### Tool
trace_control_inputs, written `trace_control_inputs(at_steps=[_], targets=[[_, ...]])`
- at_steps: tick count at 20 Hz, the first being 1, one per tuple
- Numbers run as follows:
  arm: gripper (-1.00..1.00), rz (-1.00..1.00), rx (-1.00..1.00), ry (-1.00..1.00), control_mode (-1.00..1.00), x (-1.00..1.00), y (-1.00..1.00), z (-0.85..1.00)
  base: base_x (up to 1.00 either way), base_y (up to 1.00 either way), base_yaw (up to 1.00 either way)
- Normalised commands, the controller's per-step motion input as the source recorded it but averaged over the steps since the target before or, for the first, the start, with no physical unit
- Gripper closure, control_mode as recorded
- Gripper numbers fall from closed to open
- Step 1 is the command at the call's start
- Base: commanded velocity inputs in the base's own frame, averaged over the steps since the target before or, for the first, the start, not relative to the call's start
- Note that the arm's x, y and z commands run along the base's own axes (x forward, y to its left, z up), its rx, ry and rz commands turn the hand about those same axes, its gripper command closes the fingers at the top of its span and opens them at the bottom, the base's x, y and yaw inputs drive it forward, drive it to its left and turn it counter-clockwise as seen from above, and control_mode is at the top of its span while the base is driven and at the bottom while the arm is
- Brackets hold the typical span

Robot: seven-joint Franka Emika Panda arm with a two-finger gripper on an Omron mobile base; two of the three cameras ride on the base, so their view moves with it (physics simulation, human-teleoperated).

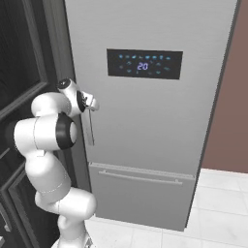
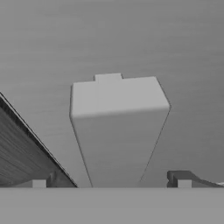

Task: Open the fridge, remove the pear, carrot, and chicken drumstick, and place them on any counter.

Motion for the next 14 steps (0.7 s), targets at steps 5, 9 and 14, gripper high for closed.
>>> trace_control_inputs(at_steps=[5,9,14], targets=[[1.00,-0.05,0.00,0.00,-1.00,0.31,0.00,-0.35,0.00,0.00,0.00],[1.00,-0.03,0.00,0.00,-1.00,0.03,-0.12,-0.23,0.00,0.00,0.00],[1.00,-0.01,0.00,-0.07,-1.00,-0.22,-0.34,-0.04,0.00,0.00,0.00]])
